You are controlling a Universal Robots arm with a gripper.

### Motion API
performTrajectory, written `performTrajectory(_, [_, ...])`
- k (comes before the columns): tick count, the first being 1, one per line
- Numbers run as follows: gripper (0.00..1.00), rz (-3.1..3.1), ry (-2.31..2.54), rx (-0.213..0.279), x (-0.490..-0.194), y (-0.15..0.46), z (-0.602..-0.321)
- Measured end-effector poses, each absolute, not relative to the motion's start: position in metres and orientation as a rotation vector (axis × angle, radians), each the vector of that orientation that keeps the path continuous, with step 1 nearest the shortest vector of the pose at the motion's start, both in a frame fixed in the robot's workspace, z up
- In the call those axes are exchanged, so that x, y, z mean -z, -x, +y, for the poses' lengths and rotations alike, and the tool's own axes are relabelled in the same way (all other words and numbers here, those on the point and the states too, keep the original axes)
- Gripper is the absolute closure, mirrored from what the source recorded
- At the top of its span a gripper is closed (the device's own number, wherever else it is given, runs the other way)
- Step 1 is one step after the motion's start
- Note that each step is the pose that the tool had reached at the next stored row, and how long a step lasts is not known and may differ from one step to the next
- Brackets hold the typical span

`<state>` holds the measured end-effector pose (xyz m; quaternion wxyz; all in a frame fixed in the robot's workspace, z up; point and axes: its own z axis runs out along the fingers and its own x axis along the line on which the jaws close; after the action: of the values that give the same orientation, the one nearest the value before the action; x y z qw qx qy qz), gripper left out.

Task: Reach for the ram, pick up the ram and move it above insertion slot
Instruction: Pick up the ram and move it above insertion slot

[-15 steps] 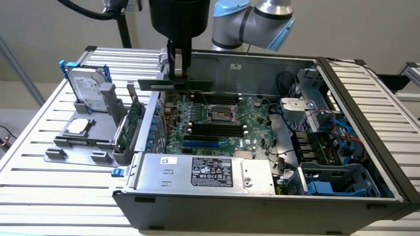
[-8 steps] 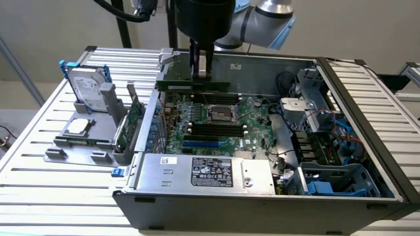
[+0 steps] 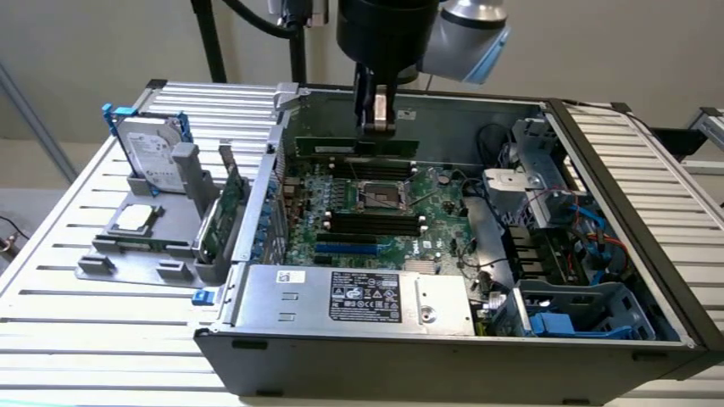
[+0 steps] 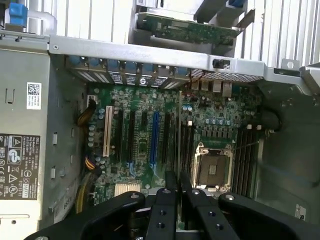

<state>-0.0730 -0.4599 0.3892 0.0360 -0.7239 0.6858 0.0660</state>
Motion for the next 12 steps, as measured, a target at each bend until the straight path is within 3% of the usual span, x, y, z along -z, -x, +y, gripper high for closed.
performTrajectory(12, [0.86, 2.136, 2.210, -0.185, -0.386, 0.061, -0.438])
